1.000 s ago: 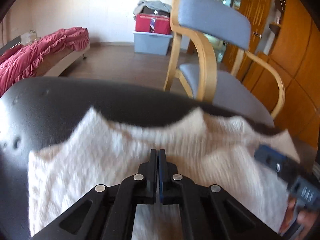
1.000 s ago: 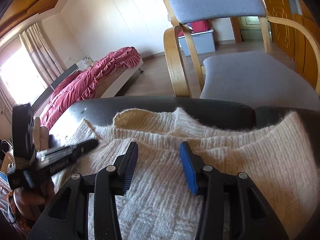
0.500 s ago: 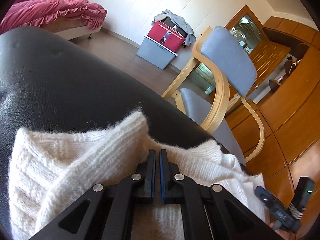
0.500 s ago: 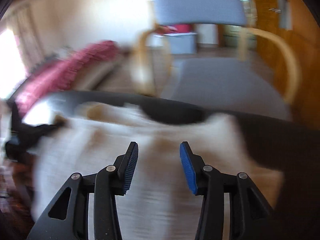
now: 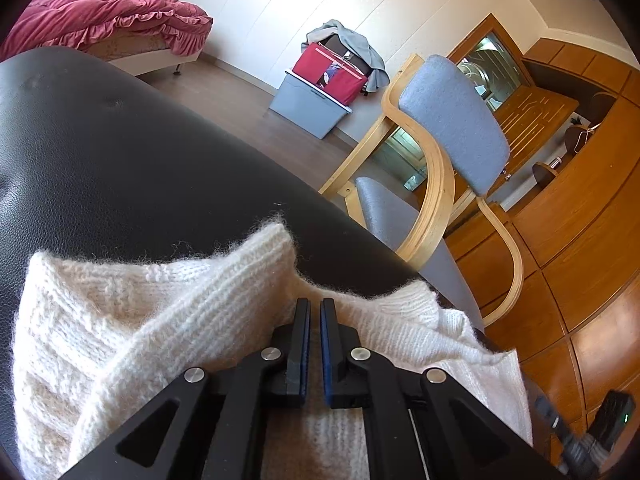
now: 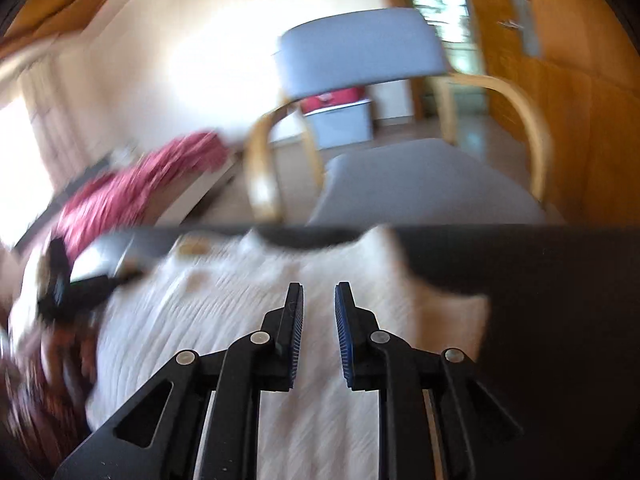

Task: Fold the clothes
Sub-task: 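Pinch the folded sweater fabric with the left tool and release it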

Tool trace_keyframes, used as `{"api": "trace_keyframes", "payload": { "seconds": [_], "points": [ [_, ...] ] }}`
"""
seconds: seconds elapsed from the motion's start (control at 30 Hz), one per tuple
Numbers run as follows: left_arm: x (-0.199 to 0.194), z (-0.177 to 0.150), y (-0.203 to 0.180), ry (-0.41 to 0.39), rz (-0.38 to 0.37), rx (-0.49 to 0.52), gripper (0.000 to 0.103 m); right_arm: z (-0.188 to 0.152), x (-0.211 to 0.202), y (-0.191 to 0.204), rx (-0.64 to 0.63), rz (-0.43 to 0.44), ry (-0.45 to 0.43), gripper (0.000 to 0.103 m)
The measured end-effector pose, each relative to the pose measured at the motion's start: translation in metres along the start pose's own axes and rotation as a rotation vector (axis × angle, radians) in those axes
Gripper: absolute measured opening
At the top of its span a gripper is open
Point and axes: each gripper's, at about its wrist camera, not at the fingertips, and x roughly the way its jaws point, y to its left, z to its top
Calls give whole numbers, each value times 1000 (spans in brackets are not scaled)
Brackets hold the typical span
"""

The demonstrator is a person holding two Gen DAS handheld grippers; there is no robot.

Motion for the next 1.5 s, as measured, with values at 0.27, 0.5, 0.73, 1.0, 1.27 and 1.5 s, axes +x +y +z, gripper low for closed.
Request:
{"api": "trace_keyframes", "payload": {
  "seconds": [0.27, 0.5, 0.73, 1.0, 1.27, 1.5],
  "points": [
    [-14, -4, -2, -57, -15, -4, 10, -6, 24, -34, 113, -139, 52, 14],
    [-67, -37, -35, -133, -49, 138, 17, -1, 28, -19, 43, -170, 48, 18],
    [-32, -76, -101, 34, 154, 546, 17, -9, 20, -25, 61, -143, 42, 20],
    [23, -31, -102, 134, 280, 513, 20, -11, 20, -24, 72, -131, 39, 21],
    [-1, -8, -54, 51, 64, 251, 16, -13, 18, -22, 78, -122, 33, 21],
    [-51, -23, -64, -100, 221, 389, 16, -8, -12, 22, -62, 16, -50, 21]
  ]
}}
